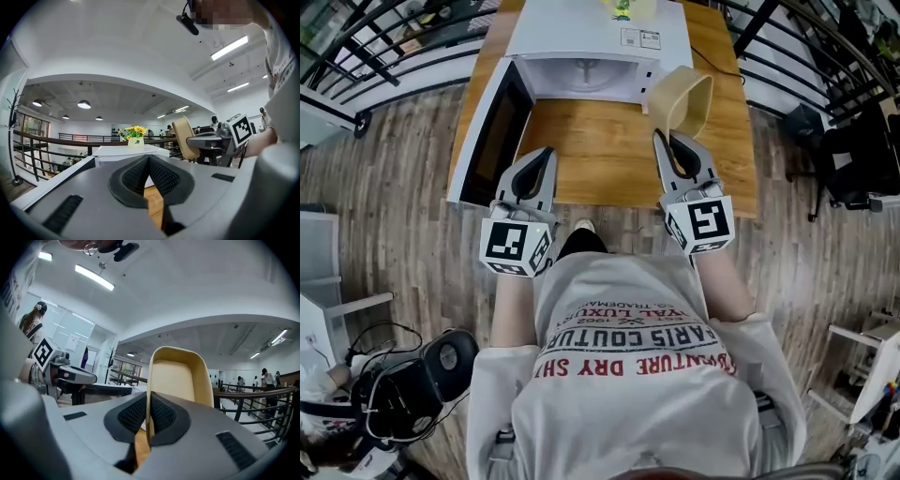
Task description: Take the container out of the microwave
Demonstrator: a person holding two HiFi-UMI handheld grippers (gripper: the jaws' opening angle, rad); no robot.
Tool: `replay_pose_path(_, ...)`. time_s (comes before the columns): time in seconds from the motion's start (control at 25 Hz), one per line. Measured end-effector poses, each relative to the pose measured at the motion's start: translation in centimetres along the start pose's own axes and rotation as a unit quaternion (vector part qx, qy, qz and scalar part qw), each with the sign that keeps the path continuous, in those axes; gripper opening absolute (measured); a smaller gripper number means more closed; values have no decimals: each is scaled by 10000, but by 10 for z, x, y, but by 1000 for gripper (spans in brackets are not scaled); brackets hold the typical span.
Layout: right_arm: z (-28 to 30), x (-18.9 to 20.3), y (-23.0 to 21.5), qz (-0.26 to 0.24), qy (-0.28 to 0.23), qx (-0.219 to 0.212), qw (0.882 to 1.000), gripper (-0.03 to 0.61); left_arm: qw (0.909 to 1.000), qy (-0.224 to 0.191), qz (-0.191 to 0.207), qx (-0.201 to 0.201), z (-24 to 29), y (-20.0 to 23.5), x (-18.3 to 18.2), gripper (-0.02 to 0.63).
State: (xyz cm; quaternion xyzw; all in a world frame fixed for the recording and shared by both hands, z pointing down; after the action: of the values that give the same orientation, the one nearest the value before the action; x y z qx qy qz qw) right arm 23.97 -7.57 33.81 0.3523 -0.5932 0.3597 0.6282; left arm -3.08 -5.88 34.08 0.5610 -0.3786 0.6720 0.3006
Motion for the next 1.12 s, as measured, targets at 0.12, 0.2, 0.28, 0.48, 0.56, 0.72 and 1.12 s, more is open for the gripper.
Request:
replay_pose_path(0.12,-5,-2,-1,-52,-175,73,9998,32,10000,-20,39,2,0,-1,-1,12)
replay_pose_path(0.2,-7,-1,0,-59,-179,115,9998,31,10000,-17,47,-15,-2,-2,-1,12)
replay_pose_path(0.28,-8,0,0,-55,-172,161,9997,31,10000,-7,49,-40,-3,-1,0,12)
replay_pose_path(0.48,-9,0,0,-122,-162,142,9997,31,9999,9,66,-78,-4,0,-2,12)
replay_pose_path(0.56,-10,1,1,-121,-138,113,9998,30,9999,18,77,-64,-4,-1,-3,12)
replay_pose_path(0.72,-12,4,2,-122,-95,118,9998,31,10000,37,88,-8,-2,-3,-3,12)
replay_pose_path(1.12,-22,4,4,-57,-124,156,9998,31,9999,54,127,58,-4,-12,-6,12)
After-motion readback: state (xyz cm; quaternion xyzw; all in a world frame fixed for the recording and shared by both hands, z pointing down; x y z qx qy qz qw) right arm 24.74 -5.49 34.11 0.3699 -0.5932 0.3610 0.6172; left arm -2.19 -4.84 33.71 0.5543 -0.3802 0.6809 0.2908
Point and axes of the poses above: the fingertips, and each gripper's own axes: z forward along the fingers, y to its left, x out of its underside, the point moved 10 cm from there along -z, backward along the fingers, and after that the axes turned 8 degrees about z, right-handed, at the moved point
